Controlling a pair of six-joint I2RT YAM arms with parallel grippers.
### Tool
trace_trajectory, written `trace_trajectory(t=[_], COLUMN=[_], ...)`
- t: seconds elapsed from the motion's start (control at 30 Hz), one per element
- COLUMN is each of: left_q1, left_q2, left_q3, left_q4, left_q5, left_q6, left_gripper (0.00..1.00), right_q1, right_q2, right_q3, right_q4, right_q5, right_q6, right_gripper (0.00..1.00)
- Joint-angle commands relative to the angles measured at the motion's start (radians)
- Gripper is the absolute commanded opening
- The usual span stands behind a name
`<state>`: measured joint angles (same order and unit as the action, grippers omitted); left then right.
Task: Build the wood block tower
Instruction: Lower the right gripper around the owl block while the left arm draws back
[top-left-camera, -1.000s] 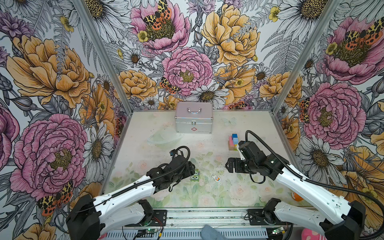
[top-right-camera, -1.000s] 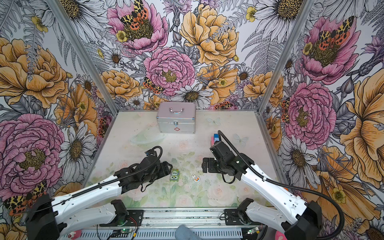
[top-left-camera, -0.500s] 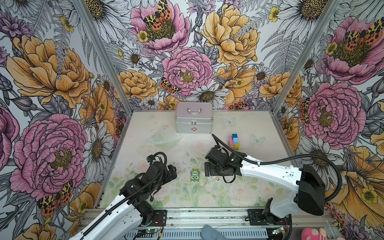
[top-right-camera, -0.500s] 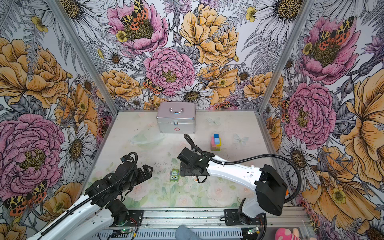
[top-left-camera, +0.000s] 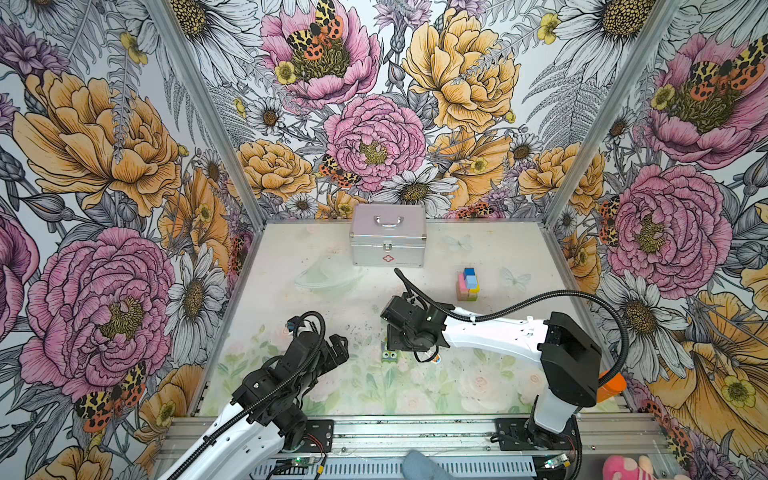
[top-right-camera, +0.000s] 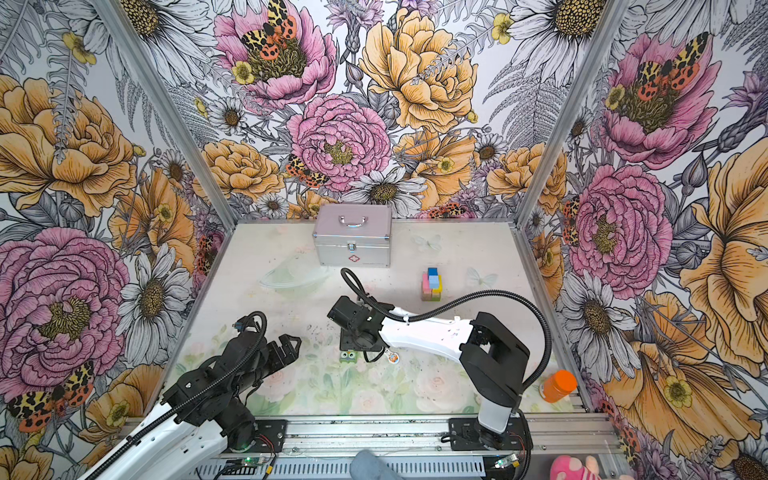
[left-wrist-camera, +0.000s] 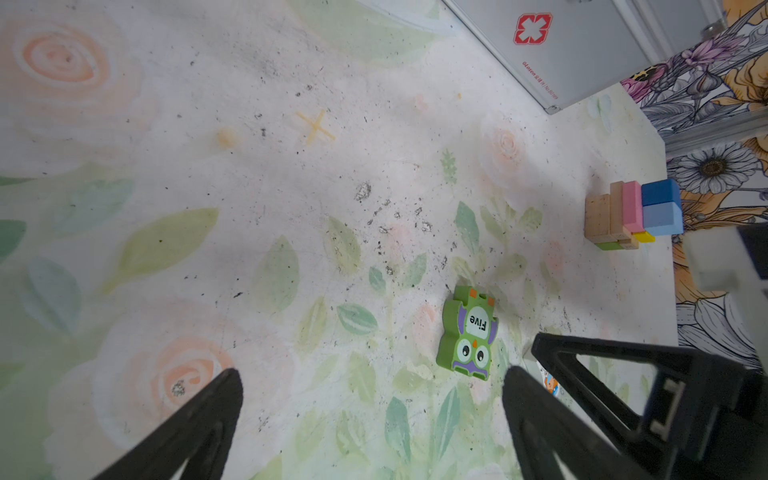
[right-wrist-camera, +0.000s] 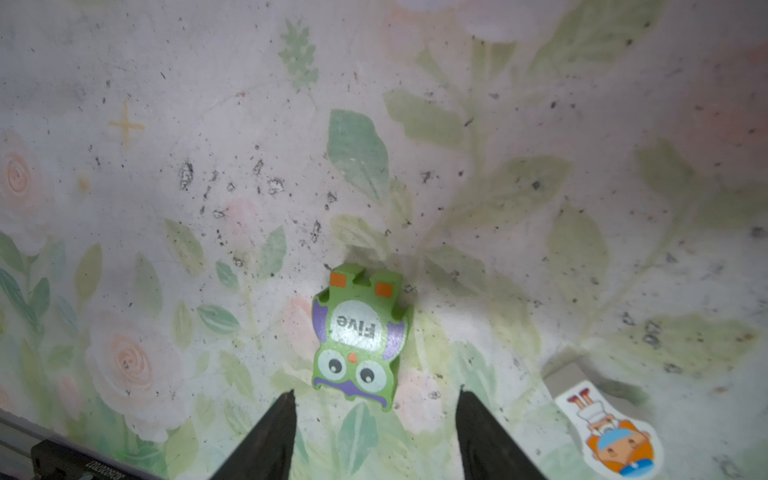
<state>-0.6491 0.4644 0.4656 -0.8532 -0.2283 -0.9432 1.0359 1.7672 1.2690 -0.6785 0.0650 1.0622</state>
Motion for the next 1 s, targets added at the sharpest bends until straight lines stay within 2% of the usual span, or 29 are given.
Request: trace_trajectory(t=[0.0, 0.2, 0.63, 0.97], left_q1=[0.011, 0.011, 0.005, 0.0], left_q2=[-0.013, -0.019, -0.055, -0.069], left_q3=[-0.007, -0.009, -0.013, -0.015], left_q4=[0.003, 0.008, 0.007, 0.009], left_q5=[-0.024, -0.013, -0.008, -0.005], left_q6=[-0.008, -0.006, -0.009, -0.009], left_gripper=[0.99, 0.99, 0.99, 0.99], right_q1=[0.01, 0.025, 0.058, 0.06], right_q2=[0.048, 0.102, 0.141, 0.179], right_q3=[0.056, 0.076, 0.081, 0.107], right_q4=[0.023, 0.021, -0.022, -0.062], right_q5=[-0.035, -0.054, -0.004, 0.035], right_q6=[-0.002, 0.018, 0.05, 0.051], right_gripper=[0.65, 0.67, 0.78, 0.76])
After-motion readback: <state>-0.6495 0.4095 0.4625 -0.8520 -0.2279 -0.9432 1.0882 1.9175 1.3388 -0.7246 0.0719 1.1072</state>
